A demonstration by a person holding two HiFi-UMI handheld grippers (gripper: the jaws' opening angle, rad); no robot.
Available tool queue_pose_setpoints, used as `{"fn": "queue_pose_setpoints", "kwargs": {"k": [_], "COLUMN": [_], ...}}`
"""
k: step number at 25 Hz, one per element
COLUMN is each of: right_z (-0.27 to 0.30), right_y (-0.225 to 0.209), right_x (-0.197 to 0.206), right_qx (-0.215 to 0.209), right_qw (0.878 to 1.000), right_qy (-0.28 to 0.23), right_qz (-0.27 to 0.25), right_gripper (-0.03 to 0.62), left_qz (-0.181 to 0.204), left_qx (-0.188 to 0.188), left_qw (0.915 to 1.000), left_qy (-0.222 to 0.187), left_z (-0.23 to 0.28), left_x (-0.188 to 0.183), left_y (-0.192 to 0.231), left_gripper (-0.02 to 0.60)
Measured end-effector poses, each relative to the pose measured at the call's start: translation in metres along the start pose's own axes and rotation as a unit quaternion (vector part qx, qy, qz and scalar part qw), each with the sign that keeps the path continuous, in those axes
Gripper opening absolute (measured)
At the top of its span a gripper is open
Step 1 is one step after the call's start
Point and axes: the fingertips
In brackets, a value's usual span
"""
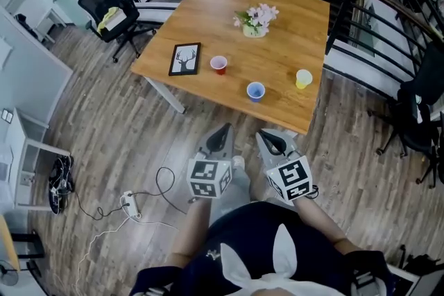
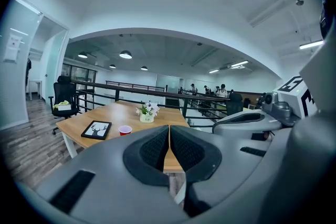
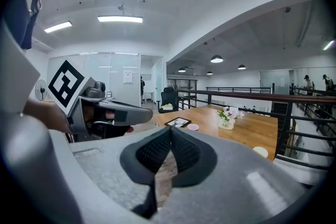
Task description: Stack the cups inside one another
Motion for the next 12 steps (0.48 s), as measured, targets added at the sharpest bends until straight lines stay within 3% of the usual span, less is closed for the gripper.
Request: {"fn": "queue_pose_setpoints", "kwargs": {"k": [12], "right_z": [0.098], "right_y": [-0.053], "right_x": [-0.022], "right_qx": [0.020], "right_qw": [1.000], "right_qy": [0.019], "right_qz": [0.015], "right_gripper": [-0.003], "left_qz": [0.001], "left_qx": [0.017], "left_qw": [0.9998], "left_qy": [0.012], "left_z": [0.089], "left_x": [-0.036], "left_y": [0.090], "left_gripper": [0.021]}}
Point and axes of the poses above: the fingertips, and each gripper's own axes: z forward along the fingers, y to its left, x out of its underside, and after that the axes turned 3 degrees about y, right-handed
